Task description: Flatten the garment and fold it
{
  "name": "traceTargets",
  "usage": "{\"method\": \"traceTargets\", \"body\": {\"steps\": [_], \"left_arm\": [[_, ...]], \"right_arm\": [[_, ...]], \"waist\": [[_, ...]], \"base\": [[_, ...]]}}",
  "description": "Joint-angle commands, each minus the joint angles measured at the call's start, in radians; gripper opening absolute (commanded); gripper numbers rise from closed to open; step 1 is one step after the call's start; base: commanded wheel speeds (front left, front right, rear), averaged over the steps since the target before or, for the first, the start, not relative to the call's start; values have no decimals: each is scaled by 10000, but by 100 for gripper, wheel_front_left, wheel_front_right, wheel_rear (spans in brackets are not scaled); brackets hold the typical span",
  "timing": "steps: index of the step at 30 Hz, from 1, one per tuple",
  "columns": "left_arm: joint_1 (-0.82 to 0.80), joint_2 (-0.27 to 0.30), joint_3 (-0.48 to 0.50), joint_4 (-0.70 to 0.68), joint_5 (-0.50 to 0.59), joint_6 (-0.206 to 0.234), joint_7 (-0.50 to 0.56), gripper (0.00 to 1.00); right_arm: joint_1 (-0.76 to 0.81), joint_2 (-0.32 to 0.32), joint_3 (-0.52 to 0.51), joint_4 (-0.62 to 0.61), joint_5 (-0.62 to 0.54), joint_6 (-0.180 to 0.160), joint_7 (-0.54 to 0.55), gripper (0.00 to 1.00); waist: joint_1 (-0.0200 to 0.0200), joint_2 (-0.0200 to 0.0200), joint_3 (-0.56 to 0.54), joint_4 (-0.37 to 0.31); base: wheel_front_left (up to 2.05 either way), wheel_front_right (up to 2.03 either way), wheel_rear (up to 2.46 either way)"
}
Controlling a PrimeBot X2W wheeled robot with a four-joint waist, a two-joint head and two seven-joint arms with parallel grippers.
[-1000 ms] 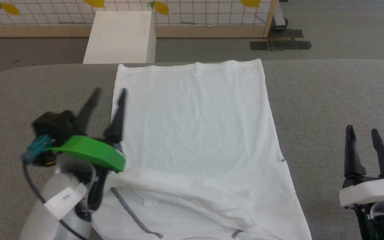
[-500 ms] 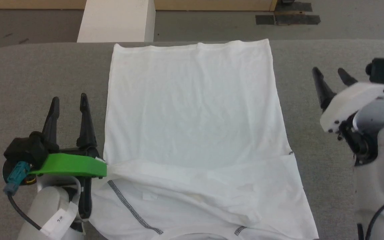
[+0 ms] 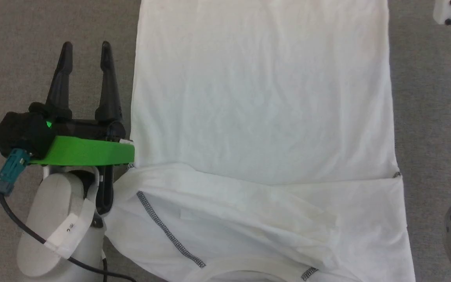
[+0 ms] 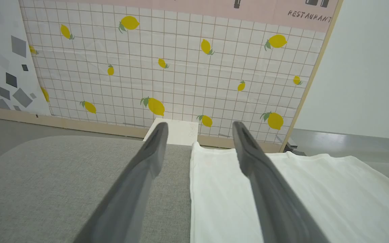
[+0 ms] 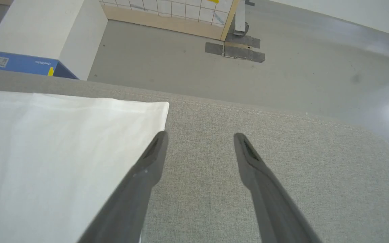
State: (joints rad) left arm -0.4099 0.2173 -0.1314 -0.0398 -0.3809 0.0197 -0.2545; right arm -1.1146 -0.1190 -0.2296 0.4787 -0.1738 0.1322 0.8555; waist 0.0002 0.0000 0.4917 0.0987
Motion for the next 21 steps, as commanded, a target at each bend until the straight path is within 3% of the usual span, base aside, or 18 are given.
{"method": "traceTargets", "body": {"steps": [1, 8, 15, 16, 17, 18, 21], "left_arm": [[-157, -62, 93, -37, 154, -60, -71, 100], [-341, -337, 401, -161, 269, -337, -71, 100], [-314, -510, 693, -102, 427, -560, -71, 100], [-339, -519, 737, -78, 440, -587, -71, 100], [-373, -523, 764, -49, 428, -621, -72, 100], [-451, -549, 816, -41, 361, -663, -72, 100], [-1044, -426, 1003, 104, 170, -807, -66, 100]], "right_arm": [[-249, -40, -24, 105, -226, -15, 247, 100], [-833, -256, 191, 197, -1097, -15, 1047, 100], [-740, -197, 410, 512, -894, -15, 1628, 100], [-732, -171, 402, 534, -830, -15, 1756, 43], [-738, -169, 449, 532, -792, -15, 1807, 30], [-754, -190, 537, 533, -744, -15, 1833, 0], [-848, -305, 739, 461, -588, -15, 1908, 0]], "waist": [[-2, 0, 1477, 1098], [-2, 0, 2283, 1413], [-2, 0, 2470, 1335], [-2, 0, 2460, 1293], [-2, 0, 2444, 1259], [-2, 0, 2421, 1230], [-2, 0, 2288, 1122]], "base": [[0, 0, 0], [0, 0, 0], [0, 0, 0], [0, 0, 0], [0, 0, 0], [0, 0, 0], [0, 0, 0]]}}
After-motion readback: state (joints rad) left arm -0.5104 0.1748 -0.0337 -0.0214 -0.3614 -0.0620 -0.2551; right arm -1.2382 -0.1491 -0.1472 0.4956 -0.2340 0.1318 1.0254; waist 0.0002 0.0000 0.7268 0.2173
